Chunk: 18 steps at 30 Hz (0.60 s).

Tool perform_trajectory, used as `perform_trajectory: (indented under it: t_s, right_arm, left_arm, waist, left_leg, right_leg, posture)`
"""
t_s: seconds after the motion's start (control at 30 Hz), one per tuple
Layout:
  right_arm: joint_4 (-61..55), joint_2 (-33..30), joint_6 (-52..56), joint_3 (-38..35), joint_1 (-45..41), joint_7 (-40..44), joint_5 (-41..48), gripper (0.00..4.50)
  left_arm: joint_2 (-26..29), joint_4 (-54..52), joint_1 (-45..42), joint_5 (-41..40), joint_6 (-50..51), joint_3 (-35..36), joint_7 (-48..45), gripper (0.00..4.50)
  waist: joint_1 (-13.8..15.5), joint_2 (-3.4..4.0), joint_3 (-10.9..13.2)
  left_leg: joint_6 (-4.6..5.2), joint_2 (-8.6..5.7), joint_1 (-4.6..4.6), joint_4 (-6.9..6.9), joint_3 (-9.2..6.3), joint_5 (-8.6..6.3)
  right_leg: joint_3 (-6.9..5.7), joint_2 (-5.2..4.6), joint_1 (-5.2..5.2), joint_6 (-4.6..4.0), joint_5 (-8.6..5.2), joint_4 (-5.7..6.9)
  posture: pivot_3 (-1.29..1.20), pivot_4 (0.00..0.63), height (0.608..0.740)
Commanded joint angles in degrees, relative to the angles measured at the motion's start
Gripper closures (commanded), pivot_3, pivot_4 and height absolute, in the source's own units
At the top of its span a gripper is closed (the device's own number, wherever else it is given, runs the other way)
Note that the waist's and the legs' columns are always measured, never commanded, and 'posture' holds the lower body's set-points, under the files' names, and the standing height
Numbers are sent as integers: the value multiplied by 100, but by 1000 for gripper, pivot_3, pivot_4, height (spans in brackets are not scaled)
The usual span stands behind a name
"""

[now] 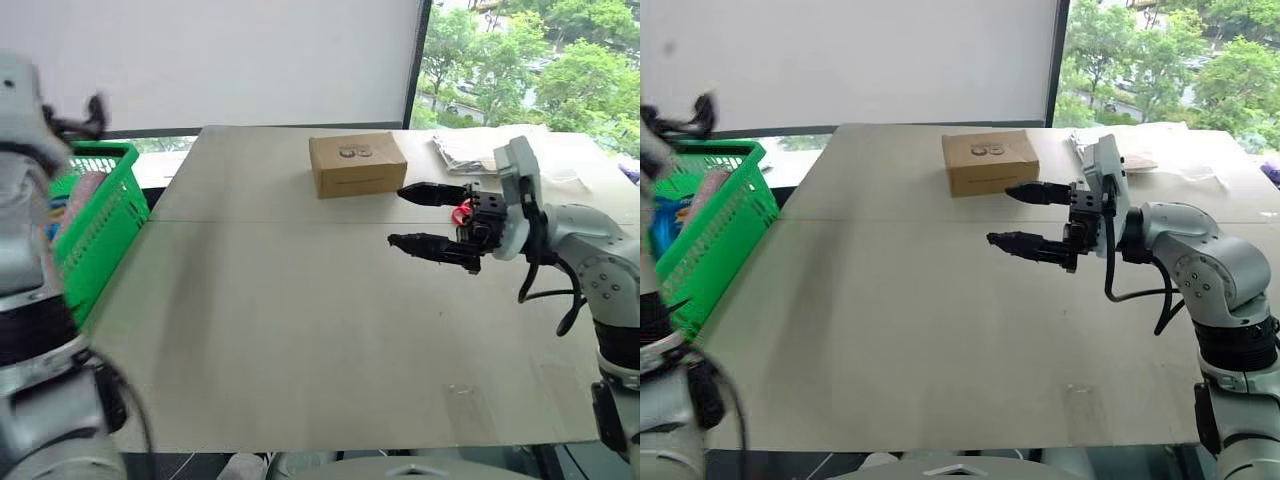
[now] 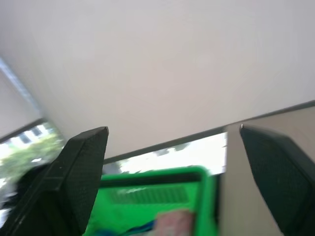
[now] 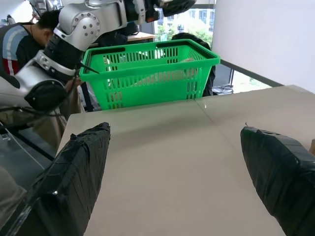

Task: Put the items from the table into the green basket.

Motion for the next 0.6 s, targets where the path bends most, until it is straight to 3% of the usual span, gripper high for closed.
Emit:
perform_trajectory:
  t_s: [0.03, 0.17, 0.23, 0.33, 0.47, 0.6]
  right_arm:
    - [190, -21, -541, -117, 354, 95, -390, 0]
    - [766, 3, -1746, -19, 981, -188, -1592, 0]
    - [1086, 45, -2208, -86, 1344, -404, -2030, 0]
    - [1716, -92, -2947, -20, 1913, -591, -2783, 0]
    - [2185, 59, -3344, -252, 2389, -604, -2809, 0]
    - [2176, 86, -3503, -227, 2503, -525, -2832, 0]
  left_arm:
    - [-210, -1081, 841, -1052, 146, -360, -1142, 48]
    - [-1035, -1619, 1989, -1668, 307, -606, -1099, 48]
    - [-1380, -1686, 2628, -1485, 70, -831, -982, 48]
    - [-1421, -1730, 3501, -1050, -341, -1356, -1183, 48]
    - [-1596, -1543, 4253, -761, -785, -1891, -1295, 48]
    - [-1744, -1376, 4383, -607, -1121, -1931, -1177, 48]
  waist:
    - [-87, 1, -23]
    - [-243, 21, -44]
    - [-292, 28, -50]
    - [-356, 43, -62]
    - [-385, 87, -57]
    - [-447, 123, -31]
  left_leg:
    - [1, 0, 4, -5, 11, -1]
    - [0, 6, 15, -12, 38, 0]
    - [2, 8, 19, -13, 40, 0]
    - [11, 10, 36, -18, 41, -5]
    - [2, 10, 53, -9, 46, 3]
    - [5, 20, 164, -10, 83, 3]
  right_leg:
    - [9, 0, 0, 0, 0, -5]
    - [22, 1, -2, 0, -1, -7]
    - [24, 7, -5, 0, 0, 0]
    - [26, 11, 4, -4, -2, 13]
    - [31, 15, 24, -16, -9, 16]
    - [58, 32, 128, 1, -34, 13]
  posture:
    - [117, 0, 740]
    - [89, 0, 740]
    - [70, 0, 740]
    - [58, 0, 740]
    - [40, 0, 740]
    - [29, 0, 740]
